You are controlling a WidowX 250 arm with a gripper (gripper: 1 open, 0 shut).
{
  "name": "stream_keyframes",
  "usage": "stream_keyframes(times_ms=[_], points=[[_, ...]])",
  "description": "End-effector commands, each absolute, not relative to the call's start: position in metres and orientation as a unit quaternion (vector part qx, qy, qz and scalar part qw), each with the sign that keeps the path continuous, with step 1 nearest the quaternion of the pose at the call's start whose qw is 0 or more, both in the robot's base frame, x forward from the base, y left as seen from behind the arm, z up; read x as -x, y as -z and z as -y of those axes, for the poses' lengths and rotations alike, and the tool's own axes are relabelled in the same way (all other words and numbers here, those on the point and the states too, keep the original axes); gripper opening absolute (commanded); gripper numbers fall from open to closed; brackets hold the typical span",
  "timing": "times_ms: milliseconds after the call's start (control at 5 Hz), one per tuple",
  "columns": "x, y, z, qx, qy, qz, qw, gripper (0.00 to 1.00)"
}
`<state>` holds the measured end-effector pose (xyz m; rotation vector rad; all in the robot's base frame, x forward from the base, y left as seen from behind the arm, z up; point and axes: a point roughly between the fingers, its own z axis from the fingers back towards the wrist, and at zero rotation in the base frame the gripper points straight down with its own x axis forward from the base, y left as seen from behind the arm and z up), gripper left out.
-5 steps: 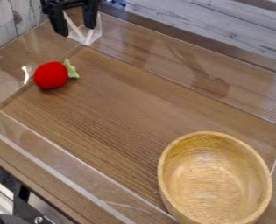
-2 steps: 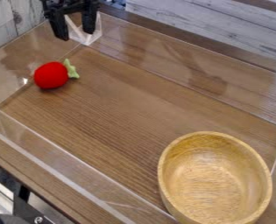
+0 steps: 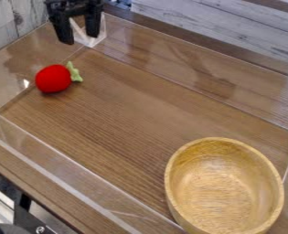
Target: Move the red object to the left side of the table
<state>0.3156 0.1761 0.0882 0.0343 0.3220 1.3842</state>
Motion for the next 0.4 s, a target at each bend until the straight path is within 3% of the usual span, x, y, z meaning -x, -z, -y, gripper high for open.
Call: stream_keyframes(times_ms=[0,200], points=[[-0.3261,-0.1053,-0.1774,-0.014,-0.626,-0.116,0.771,1.00],[-0.3293,-0.1018,-0.1758,-0.012,-0.622,-0.120,0.774,1.00]])
